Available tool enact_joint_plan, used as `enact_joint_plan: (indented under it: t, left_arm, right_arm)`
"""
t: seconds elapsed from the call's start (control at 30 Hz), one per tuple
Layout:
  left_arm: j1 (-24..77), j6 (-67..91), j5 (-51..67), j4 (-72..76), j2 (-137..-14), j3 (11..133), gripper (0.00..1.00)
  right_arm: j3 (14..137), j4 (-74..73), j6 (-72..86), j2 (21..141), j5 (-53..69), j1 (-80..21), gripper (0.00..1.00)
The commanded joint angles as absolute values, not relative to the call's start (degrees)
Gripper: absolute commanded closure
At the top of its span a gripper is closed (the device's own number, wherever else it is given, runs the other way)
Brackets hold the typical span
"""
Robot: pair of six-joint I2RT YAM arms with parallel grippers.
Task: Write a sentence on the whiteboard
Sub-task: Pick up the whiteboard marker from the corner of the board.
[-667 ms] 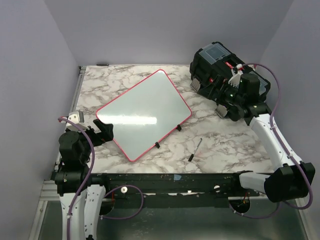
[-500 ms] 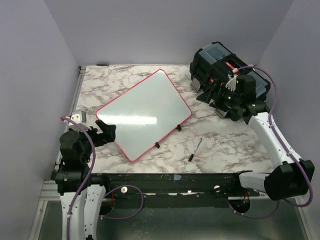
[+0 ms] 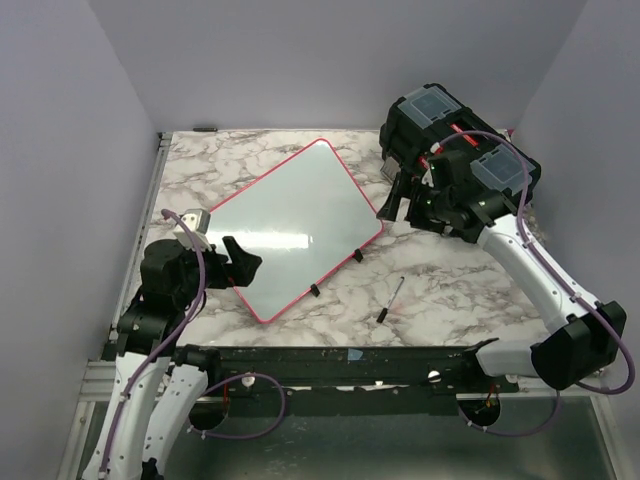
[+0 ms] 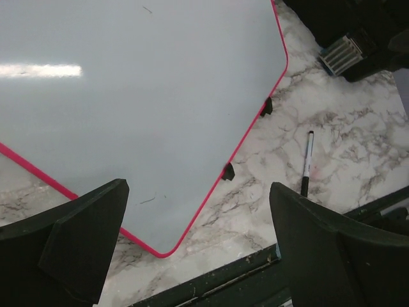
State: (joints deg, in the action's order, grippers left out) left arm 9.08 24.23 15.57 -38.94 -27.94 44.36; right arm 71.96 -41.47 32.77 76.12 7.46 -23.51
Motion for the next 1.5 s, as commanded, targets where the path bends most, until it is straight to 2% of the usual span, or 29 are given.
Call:
enact_joint_plan:
  t: [0.0,0.07,0.23,0.47,0.67,1.1,1.47]
  left_arm:
    - [12.12,23.58,19.74,-36.18,-30.51,46.99,0.05]
    - [12.15,23.12,21.03,-34.71,-30.53,47.28,0.02]
    - [12.1,24.82,21.77,-29.86,-29.69,46.84,0.02]
    - [12.57,25.59,27.43,-28.14,-30.42,45.62,0.01]
    - [28.49,25.02,11.72,-33.79,-33.77,47.49,0.02]
    - [57.08,30.03,-2.1,-26.65,-54.57,50.58,0.02]
    - [72.54,33.81,-12.31,-19.3,-77.21,58.71,0.19]
  right_arm:
    - [72.44,-38.94,36.09,73.45,-3.32,-23.13,0.0]
    - [71.44,-38.73,36.49,71.57,-2.22,-23.11,0.0]
    - [67.5,-35.72,34.84,68.56,1.18,-23.1,0.0]
    - [69.4,-42.06,32.74,69.53,0.31,-23.1,0.0]
    - [70.38,-48.15,32.88,71.62,-3.81,-23.12,0.0]
    - [68.01,-51.04,33.3,69.61,-5.98,-23.09,0.0]
    - [64.26,-51.56,34.31,65.94,-7.85,-23.11,0.0]
